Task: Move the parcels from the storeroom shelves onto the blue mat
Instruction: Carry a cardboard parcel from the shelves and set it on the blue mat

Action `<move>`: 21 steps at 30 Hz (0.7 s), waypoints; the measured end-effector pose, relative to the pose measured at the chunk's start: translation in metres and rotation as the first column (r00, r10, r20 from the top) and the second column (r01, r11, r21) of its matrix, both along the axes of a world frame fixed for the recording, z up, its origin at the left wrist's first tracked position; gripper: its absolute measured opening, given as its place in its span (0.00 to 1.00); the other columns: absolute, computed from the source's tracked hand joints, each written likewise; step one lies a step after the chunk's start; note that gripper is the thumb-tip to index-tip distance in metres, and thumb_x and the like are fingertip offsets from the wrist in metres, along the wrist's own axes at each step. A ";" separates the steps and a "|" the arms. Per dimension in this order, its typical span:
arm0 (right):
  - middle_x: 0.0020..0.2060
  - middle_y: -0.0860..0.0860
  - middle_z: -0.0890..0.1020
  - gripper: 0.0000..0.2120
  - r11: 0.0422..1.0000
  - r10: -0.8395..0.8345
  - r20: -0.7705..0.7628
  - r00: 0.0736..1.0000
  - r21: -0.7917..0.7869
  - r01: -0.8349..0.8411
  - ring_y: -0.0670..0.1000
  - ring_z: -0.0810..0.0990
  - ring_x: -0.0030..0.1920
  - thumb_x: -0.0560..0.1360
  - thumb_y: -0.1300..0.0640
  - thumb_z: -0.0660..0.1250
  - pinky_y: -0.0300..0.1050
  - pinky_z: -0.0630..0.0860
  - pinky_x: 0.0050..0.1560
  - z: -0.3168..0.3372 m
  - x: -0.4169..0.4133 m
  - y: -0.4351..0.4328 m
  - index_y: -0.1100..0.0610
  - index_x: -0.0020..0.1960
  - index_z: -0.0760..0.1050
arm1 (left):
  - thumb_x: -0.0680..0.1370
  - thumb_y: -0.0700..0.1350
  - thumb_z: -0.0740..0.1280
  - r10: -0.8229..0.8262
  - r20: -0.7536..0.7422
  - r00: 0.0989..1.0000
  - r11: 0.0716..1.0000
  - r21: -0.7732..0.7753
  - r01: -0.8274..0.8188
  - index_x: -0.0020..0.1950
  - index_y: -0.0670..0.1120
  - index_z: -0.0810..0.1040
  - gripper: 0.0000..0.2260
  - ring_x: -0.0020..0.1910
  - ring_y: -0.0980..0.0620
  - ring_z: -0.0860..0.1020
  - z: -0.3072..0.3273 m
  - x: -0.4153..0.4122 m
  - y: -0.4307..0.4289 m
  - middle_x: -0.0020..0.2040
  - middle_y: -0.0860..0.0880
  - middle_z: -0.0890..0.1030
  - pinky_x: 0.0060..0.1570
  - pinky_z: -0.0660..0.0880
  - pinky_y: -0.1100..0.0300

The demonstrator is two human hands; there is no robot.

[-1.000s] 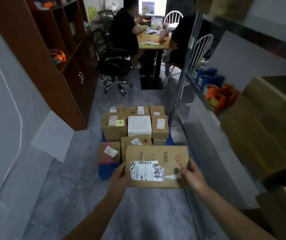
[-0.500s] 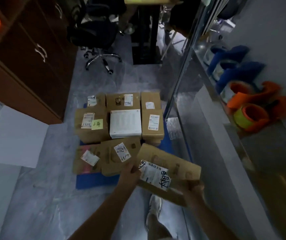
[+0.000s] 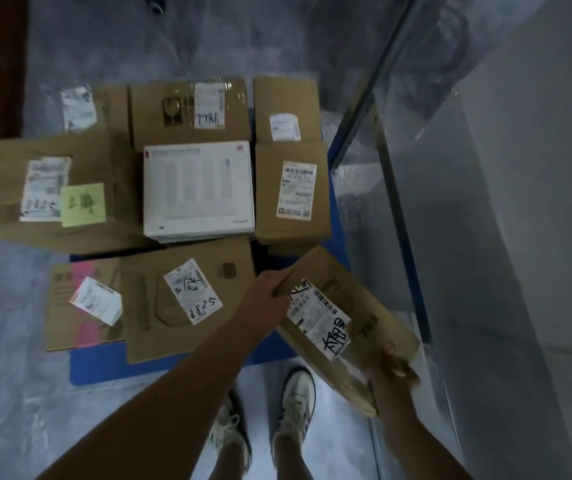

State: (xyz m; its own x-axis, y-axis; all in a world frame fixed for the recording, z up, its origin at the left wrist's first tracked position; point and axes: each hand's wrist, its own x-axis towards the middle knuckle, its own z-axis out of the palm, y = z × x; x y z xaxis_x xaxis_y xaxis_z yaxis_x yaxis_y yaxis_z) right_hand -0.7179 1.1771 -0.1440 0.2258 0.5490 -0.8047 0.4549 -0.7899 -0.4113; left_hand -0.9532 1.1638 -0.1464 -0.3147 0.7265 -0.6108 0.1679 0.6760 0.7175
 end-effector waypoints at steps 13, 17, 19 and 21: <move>0.52 0.46 0.76 0.40 0.999 0.043 -0.101 0.994 -0.004 -0.044 0.54 0.78 0.50 0.57 0.54 0.73 0.53 0.78 0.46 -0.095 0.004 0.077 0.43 0.66 0.62 | 0.79 0.42 0.65 0.069 -0.117 0.991 0.998 0.006 -0.068 0.62 0.46 0.78 0.12 0.45 0.60 0.77 -0.092 0.008 0.013 0.49 0.52 0.78 0.43 0.71 0.71; 0.44 0.43 0.79 0.24 0.985 0.165 -0.097 0.982 0.061 -0.160 0.46 0.79 0.42 0.57 0.60 0.69 0.43 0.76 0.37 -0.117 -0.008 0.093 0.42 0.49 0.71 | 0.80 0.41 0.61 0.034 -0.215 0.976 0.983 -0.167 -0.071 0.55 0.40 0.78 0.09 0.47 0.45 0.79 -0.106 0.009 0.003 0.51 0.41 0.79 0.49 0.77 0.50; 0.41 0.40 0.79 0.20 0.968 0.248 -0.103 0.963 0.074 -0.242 0.43 0.80 0.39 0.67 0.61 0.72 0.38 0.75 0.32 -0.133 -0.017 0.098 0.38 0.49 0.72 | 0.79 0.39 0.61 0.051 -0.293 0.955 0.979 -0.173 -0.105 0.51 0.37 0.78 0.08 0.48 0.40 0.78 -0.112 0.008 0.002 0.51 0.38 0.77 0.48 0.77 0.46; 0.47 0.41 0.78 0.22 0.941 0.336 -0.095 0.937 0.066 -0.331 0.44 0.79 0.46 0.73 0.59 0.70 0.43 0.78 0.39 -0.144 -0.022 0.106 0.39 0.60 0.69 | 0.78 0.39 0.62 0.097 -0.324 0.941 0.964 -0.203 -0.169 0.53 0.36 0.78 0.08 0.53 0.38 0.75 -0.115 0.009 0.001 0.54 0.37 0.73 0.53 0.76 0.46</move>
State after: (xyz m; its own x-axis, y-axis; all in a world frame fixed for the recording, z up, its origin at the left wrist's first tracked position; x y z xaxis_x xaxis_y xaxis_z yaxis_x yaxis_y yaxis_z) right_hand -0.7401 1.2836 -0.2880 -0.0603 0.6174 -0.7844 0.6417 -0.5779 -0.5043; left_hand -0.9444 1.1644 -0.2616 -0.5980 0.5197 -0.6101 0.2535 0.8448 0.4711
